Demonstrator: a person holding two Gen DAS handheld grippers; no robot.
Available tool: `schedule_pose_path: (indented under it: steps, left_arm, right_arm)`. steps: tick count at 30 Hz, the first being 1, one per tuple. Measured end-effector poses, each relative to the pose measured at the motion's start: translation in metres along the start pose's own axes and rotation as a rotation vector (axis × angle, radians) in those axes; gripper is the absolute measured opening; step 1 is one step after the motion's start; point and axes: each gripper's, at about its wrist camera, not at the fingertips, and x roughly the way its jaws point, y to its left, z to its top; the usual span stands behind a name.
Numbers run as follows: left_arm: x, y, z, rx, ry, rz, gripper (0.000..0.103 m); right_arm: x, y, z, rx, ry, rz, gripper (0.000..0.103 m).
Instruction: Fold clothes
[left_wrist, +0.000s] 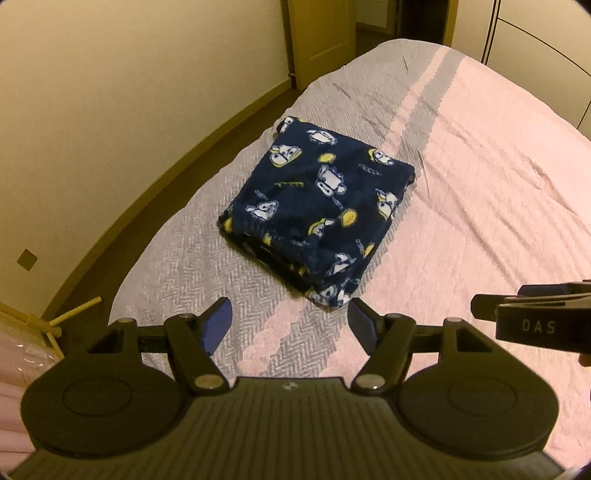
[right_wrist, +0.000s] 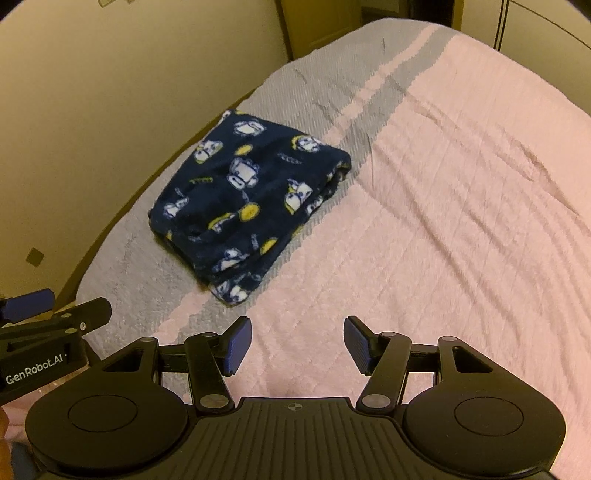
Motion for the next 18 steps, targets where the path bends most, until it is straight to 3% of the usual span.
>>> schedule_pose_path:
  steps: [18]
  left_arm:
    - [0.036,0.002,0.016,0.000,0.066,-0.008,0.066]
  right_arm:
    - [0.031,-0.011,0.020,0.030,0.043,-0.016,0.059]
